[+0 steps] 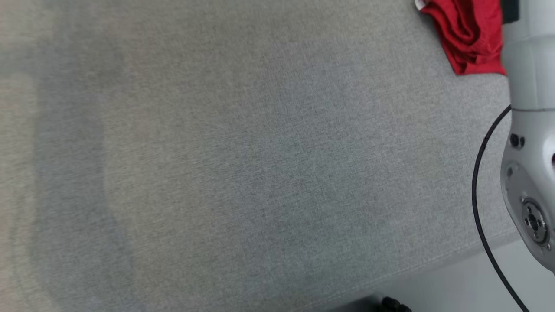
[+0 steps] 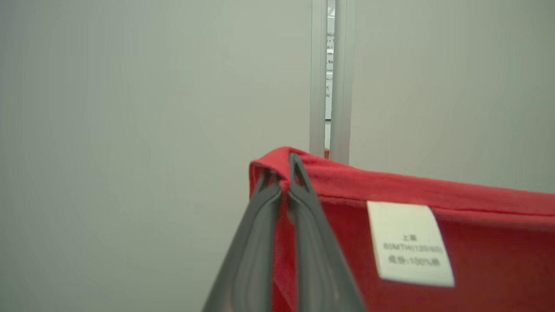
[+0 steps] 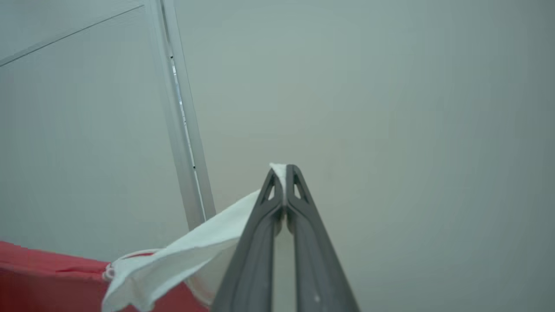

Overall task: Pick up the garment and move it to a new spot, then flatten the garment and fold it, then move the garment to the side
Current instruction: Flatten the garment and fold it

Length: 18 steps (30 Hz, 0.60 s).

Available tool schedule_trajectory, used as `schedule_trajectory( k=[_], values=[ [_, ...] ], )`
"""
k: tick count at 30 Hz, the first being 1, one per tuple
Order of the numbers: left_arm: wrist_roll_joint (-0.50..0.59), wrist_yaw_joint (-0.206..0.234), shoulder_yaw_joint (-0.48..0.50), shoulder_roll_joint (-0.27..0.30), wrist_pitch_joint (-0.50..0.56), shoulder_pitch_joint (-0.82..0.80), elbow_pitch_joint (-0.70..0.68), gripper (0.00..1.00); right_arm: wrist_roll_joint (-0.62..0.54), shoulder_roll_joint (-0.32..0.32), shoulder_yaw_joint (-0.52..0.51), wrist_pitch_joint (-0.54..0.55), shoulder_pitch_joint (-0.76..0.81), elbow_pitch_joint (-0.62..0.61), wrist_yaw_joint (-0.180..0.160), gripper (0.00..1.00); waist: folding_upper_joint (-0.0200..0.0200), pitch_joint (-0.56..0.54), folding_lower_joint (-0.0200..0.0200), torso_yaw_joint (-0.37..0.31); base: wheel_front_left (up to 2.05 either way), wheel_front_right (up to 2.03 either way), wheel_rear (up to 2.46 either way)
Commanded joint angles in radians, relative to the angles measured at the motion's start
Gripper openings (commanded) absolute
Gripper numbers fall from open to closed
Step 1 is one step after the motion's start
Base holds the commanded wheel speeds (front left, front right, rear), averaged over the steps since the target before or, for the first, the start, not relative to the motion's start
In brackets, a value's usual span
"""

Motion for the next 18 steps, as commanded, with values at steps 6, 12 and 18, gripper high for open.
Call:
schedule_trajectory(
  k=[6, 12, 18],
  values=[
    [-0.075, -0.081, 0.059, 0.007, -0.111, 0.072, 0.157, 0.00, 0.125, 0.001, 0.196, -0.018, 0.212, -0.096, -0.001, 0.00, 0.0000, 0.262, -0.0001, -0.054, 0.00, 0.00, 0.00],
    [-0.122, -0.113, 0.079, -0.004, -0.116, 0.134, 0.139, 0.00, 0.134, 0.000, 0.236, -0.018, 0.345, -0.205, -0.001, 0.00, 0.0000, 0.234, -0.0001, -0.029, 0.00, 0.00, 0.00],
    [-0.181, -0.120, 0.173, -0.011, -0.116, 0.280, 0.028, 0.00, 0.142, -0.022, 0.224, -0.018, 0.490, -0.311, -0.001, 0.00, 0.0000, 0.170, -0.0001, 0.014, 0.00, 0.00, 0.00]
  ],
)
